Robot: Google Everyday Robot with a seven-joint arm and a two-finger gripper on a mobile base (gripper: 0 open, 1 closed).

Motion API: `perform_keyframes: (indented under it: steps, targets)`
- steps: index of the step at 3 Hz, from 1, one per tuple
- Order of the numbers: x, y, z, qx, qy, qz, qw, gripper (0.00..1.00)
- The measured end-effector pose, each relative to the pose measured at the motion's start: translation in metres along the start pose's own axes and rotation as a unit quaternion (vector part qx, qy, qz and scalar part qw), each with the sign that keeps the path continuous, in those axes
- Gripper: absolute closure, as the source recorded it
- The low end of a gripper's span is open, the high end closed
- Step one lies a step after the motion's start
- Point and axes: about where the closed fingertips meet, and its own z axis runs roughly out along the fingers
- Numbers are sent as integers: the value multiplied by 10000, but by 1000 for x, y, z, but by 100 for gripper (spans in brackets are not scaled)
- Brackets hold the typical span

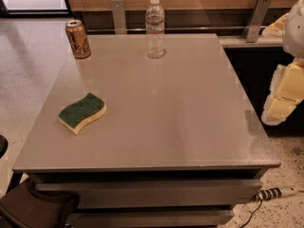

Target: Move water bottle near sponge

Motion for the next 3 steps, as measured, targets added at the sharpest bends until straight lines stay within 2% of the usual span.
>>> perform_keyframes:
  steps: [1, 2, 3]
  targets:
    - [0, 0, 0, 1, 0, 0, 10000, 0]
    - [-3, -16, 4, 279, -184, 210, 9992, 0]
    - [-4, -53, 21, 728, -661, 770, 9922, 0]
